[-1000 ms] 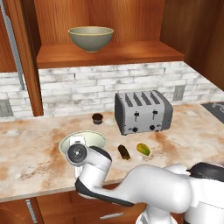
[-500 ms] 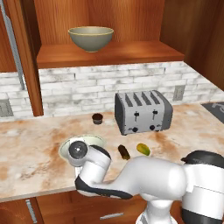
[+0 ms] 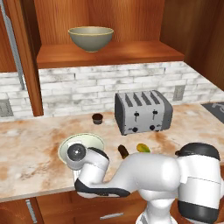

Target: Pick both bowls and place them on the counter. Then place the mango in one bowl and place the sweet potato in the other bowl.

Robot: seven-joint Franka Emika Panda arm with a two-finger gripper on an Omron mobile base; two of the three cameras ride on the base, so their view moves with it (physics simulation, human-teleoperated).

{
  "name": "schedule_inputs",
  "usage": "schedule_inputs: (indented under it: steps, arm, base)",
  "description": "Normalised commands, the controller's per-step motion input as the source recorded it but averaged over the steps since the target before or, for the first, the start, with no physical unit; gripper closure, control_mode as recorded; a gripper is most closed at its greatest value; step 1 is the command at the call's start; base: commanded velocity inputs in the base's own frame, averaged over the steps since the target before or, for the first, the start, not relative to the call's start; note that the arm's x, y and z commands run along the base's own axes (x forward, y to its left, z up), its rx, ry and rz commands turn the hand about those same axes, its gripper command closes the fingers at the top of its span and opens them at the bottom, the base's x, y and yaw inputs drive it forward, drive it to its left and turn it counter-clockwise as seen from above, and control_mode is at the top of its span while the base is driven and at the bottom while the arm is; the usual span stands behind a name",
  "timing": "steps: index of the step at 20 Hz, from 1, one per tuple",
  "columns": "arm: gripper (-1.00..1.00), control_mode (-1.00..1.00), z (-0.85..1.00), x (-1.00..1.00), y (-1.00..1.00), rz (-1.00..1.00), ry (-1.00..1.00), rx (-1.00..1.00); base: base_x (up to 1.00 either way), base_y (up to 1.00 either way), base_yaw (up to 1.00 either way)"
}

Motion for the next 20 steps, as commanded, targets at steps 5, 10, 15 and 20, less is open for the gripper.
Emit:
schedule_inputs:
  steps: [5, 10, 15, 20]
  arm:
    - [-1.00, -1.00, 0.02, -0.06, 0.00, 0.00, 0.00, 0.02]
    - [-1.00, -1.00, 0.04, -0.04, -0.02, 0.00, 0.00, 0.02]
    - [-1.00, -1.00, 0.61, -0.07, -0.01, -0.03, 0.00, 0.00]
    - [-1.00, -1.00, 0.94, 0.00, 0.00, -0.03, 0.01, 0.00]
  base:
    - [0.00, 0.00, 0.00]
    - [0.00, 0.00, 0.00]
    - [0.00, 0.00, 0.00]
    - [0.00, 0.00, 0.00]
